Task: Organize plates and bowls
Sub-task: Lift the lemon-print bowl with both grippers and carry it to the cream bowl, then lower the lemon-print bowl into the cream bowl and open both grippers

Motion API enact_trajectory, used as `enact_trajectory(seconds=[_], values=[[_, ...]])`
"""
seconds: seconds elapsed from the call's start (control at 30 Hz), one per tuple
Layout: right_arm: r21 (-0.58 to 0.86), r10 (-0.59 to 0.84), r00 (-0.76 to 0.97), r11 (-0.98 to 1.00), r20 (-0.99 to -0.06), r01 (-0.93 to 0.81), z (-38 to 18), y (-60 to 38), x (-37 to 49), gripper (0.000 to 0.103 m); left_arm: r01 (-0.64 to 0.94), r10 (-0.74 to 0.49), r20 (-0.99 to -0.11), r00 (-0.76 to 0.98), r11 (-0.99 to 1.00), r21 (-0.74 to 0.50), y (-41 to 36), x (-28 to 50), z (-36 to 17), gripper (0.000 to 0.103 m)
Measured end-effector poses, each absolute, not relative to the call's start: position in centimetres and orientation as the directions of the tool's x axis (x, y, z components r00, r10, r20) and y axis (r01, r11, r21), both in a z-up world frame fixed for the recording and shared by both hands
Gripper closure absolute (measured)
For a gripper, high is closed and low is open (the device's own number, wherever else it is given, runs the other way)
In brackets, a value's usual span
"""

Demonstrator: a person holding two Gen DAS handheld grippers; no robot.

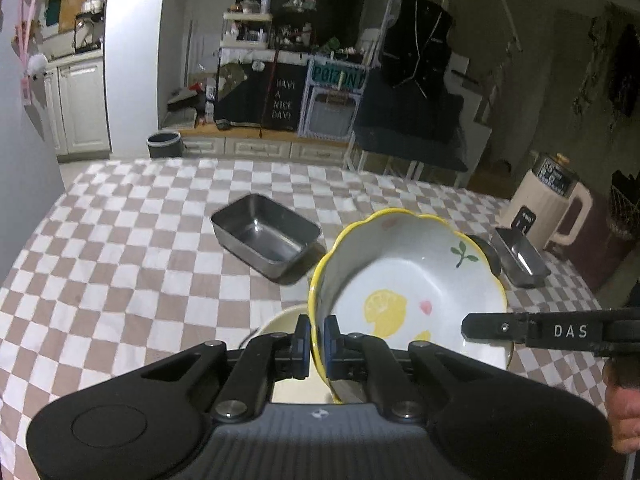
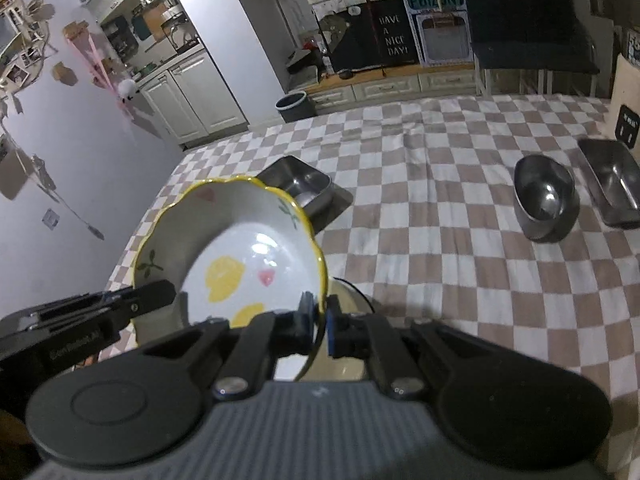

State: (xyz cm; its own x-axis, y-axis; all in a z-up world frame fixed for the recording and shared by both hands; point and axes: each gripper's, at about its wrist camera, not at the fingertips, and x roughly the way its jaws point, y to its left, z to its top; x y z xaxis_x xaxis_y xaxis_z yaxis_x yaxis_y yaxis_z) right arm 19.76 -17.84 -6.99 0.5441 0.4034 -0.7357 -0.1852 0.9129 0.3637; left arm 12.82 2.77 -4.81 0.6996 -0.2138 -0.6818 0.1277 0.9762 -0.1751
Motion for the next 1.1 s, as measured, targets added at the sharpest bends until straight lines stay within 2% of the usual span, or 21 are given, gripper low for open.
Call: enact_trajectory(seconds=[0.3,1.1], values=[[0.332,0.365,0.493,0.930,-0.790,-0.156,-8.9,-16.8,20.0,0.096,0.109,-0.182,-0.752,0.634,0.983,-0.145,2.9,13.5,-7.1,0.097],[0.229,0.284,0.390,0.956,-0.876,-0.182,-12.1,-14.3,21.6,0.094,0.125,-0.115,-0.843,0.525,0.991,-0.058,2.4,15.7,-11.4,0.094]])
